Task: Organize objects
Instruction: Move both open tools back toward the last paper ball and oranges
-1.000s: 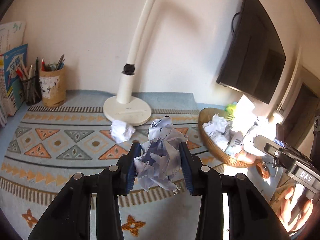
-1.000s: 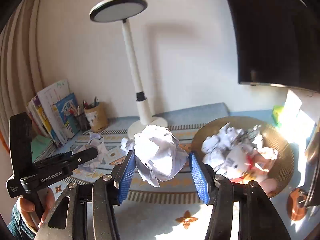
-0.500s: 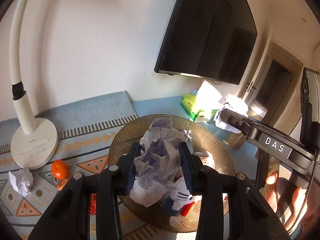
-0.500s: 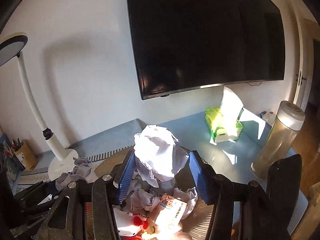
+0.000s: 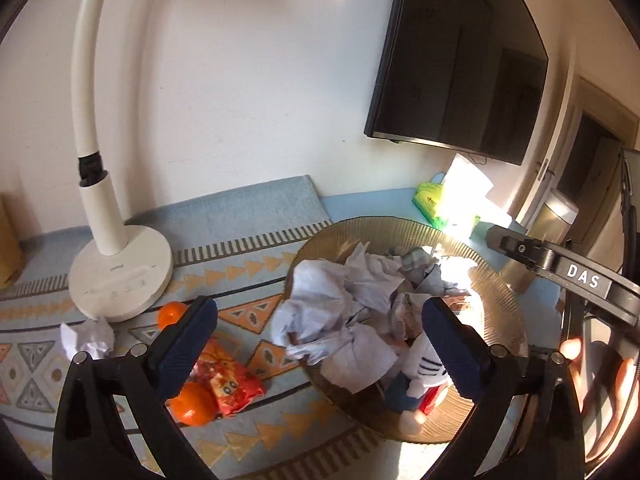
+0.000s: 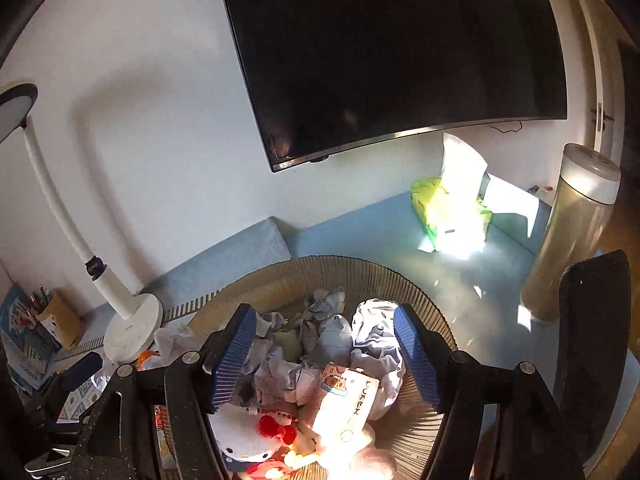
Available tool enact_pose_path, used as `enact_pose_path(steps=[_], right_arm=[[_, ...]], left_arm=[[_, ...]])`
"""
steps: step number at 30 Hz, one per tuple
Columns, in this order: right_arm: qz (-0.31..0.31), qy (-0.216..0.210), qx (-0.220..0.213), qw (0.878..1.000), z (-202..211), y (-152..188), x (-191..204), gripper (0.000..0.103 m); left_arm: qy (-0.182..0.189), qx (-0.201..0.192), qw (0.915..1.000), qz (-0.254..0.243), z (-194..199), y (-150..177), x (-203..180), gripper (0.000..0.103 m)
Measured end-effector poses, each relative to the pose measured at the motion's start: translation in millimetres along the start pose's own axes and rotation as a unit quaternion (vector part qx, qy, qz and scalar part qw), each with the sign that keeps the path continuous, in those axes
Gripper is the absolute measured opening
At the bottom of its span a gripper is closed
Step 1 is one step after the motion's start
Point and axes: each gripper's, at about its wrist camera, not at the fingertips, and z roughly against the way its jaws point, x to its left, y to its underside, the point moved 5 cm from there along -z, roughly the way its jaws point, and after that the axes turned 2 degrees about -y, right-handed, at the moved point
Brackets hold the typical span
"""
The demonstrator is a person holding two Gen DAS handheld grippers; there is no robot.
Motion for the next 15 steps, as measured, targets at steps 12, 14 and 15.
enact_pose_path(steps=[12,14,15], right_arm=[[0.089,-0.11,-0.008,0.99,67,52,142,0.077],[0.102,-0.122,0.002,0.987,67,65,164,0.077],[0.108,-0.128,0.01,0.986,66,72,174,0.077]], left_arm=[[-0.198,-0.055,0.9787,-0.009,131,49,80,0.102],[-0.206,-0.053,0.9772,-0.003,143,55,91,0.102],[-0.213,-0.053,0.9757,0.001,147,58,98,0.102]])
